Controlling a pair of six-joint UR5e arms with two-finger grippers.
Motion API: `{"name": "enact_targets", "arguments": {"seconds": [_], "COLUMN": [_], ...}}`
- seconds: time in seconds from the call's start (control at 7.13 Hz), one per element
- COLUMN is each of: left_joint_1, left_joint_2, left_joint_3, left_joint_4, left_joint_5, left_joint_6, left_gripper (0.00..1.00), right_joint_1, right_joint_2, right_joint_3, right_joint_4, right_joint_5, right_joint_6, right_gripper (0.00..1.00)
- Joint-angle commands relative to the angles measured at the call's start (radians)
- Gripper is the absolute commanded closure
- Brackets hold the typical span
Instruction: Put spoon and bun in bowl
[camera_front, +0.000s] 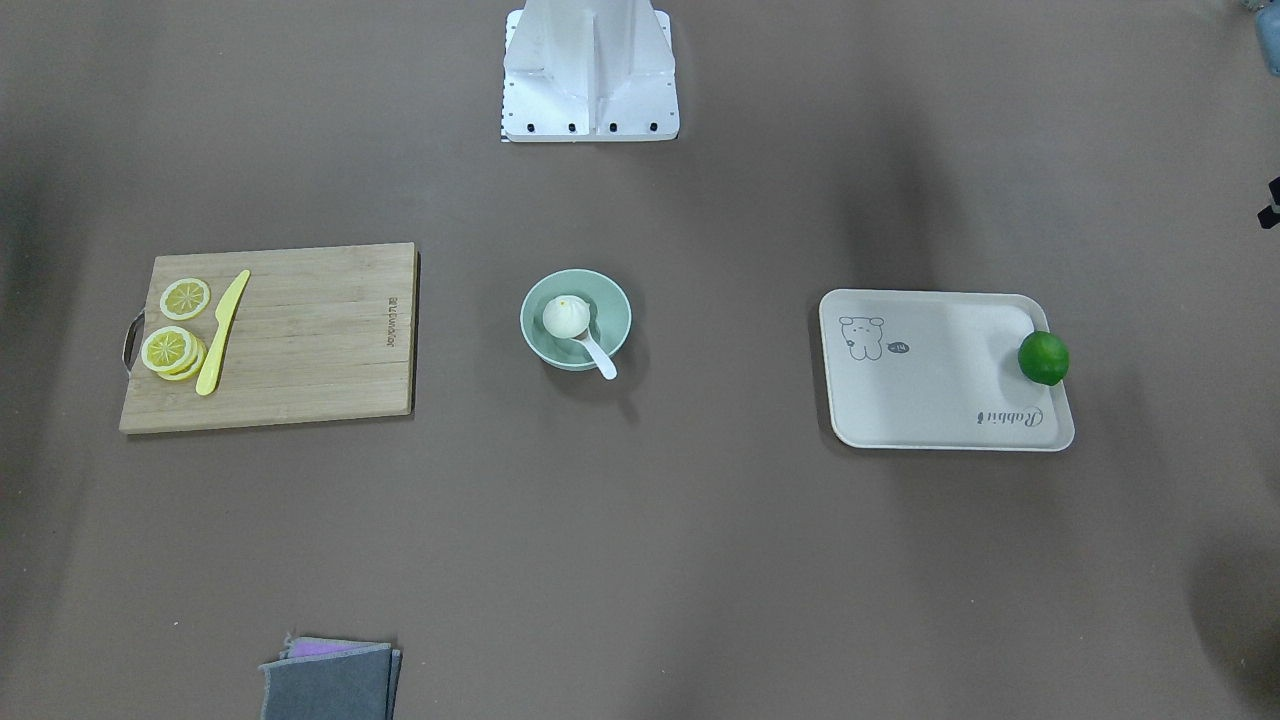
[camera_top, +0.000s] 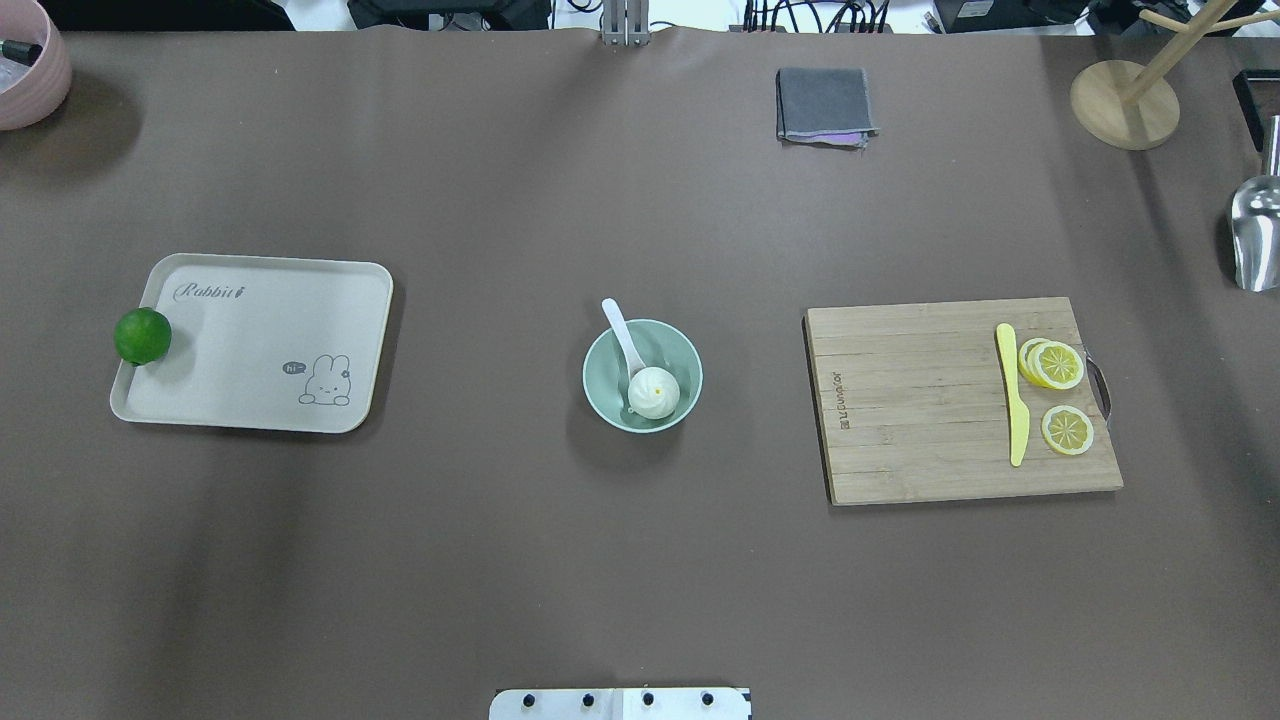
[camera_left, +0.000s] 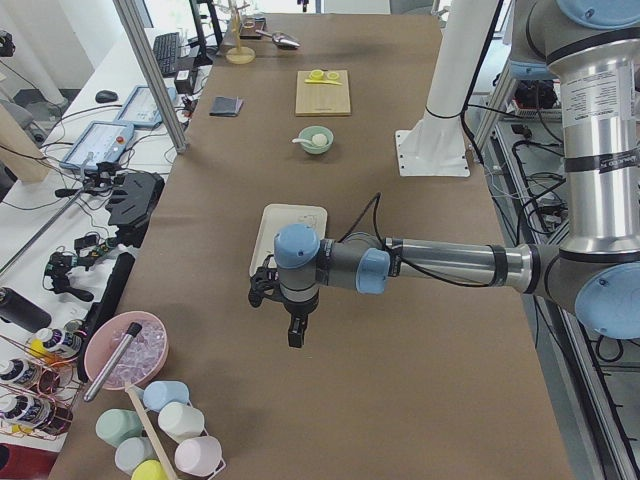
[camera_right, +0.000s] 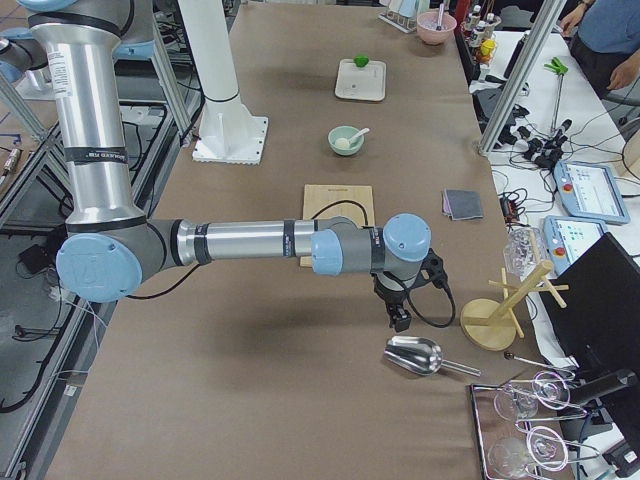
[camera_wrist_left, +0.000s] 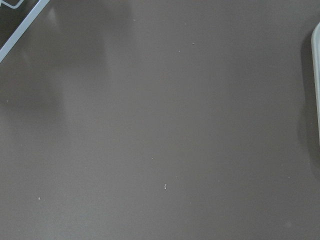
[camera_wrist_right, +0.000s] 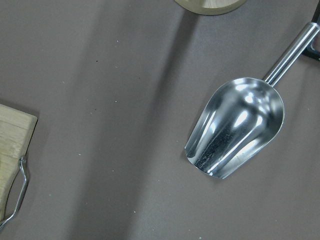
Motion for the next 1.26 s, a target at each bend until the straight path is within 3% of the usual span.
{"name": "enact_targets", "arguments": {"seconds": [0.0,1.12], "left_joint_1": [-0.021,-0.078], "left_joint_2": [0.024,0.035], "left_joint_3": [0.000,-0.014], "left_joint_4": [0.002,0.002], "left_joint_5": [-0.071,-0.060], "left_joint_6": [0.000,0.006], "left_gripper": [0.01,0.01], "right_joint_1": [-0.001,0.006], "right_joint_2": [-0.012,-0.032], "right_joint_3": [-0.001,0.022], "right_joint_4": [0.006,0.009], "right_joint_5": [-0.004,-0.003], "right_joint_6": [-0.002,0.001], "right_gripper": [0.00,0.00]}}
